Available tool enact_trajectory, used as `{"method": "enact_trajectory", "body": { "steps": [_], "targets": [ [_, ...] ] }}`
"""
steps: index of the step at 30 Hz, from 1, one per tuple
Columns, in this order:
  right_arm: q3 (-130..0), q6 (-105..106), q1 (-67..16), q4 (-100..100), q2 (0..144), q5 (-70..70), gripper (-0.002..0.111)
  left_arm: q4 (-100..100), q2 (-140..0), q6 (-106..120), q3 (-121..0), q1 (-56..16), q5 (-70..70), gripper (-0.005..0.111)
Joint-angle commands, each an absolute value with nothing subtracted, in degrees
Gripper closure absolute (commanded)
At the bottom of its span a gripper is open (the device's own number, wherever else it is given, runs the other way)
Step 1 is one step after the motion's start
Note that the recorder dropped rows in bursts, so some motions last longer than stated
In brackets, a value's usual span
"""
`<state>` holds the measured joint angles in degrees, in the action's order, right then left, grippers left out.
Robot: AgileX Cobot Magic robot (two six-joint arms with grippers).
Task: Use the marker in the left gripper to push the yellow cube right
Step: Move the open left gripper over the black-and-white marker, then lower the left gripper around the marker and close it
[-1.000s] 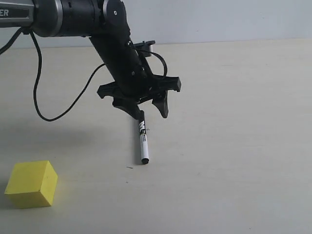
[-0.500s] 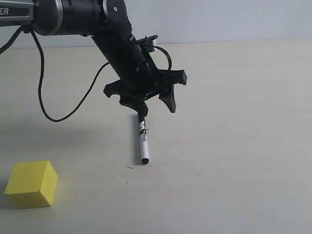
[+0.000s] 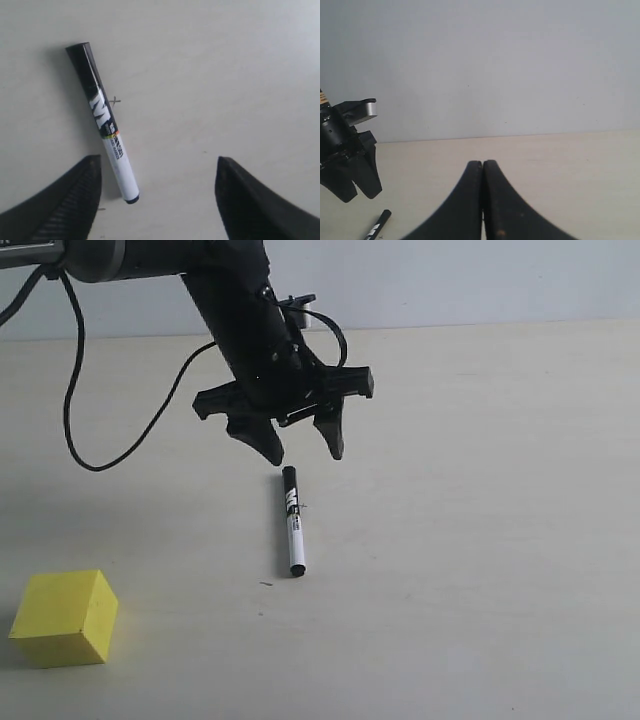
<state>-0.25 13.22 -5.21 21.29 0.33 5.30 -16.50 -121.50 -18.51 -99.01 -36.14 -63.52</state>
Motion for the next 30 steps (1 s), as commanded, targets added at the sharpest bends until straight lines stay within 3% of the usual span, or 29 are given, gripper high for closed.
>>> {"method": "enact_trajectory", "body": {
  "steps": [1, 17, 30],
  "targets": [
    [0.0, 13.4, -5.0, 21.0, 0.0, 5.0, 0.108, -12.0, -121.8, -19.6, -99.4, -37.4, -63.9, 0.044],
    [0.0, 13.4, -5.0, 21.0, 0.0, 5.0, 0.108, -3.9, -122.6, -42.6, -97.6, -44.0, -65.9, 0.044],
    [0.0, 13.4, -5.0, 21.0, 0.0, 5.0, 0.108, -4.6, -122.6, -45.0, -92.7, -44.0, -63.9, 0.044]
  ]
}}
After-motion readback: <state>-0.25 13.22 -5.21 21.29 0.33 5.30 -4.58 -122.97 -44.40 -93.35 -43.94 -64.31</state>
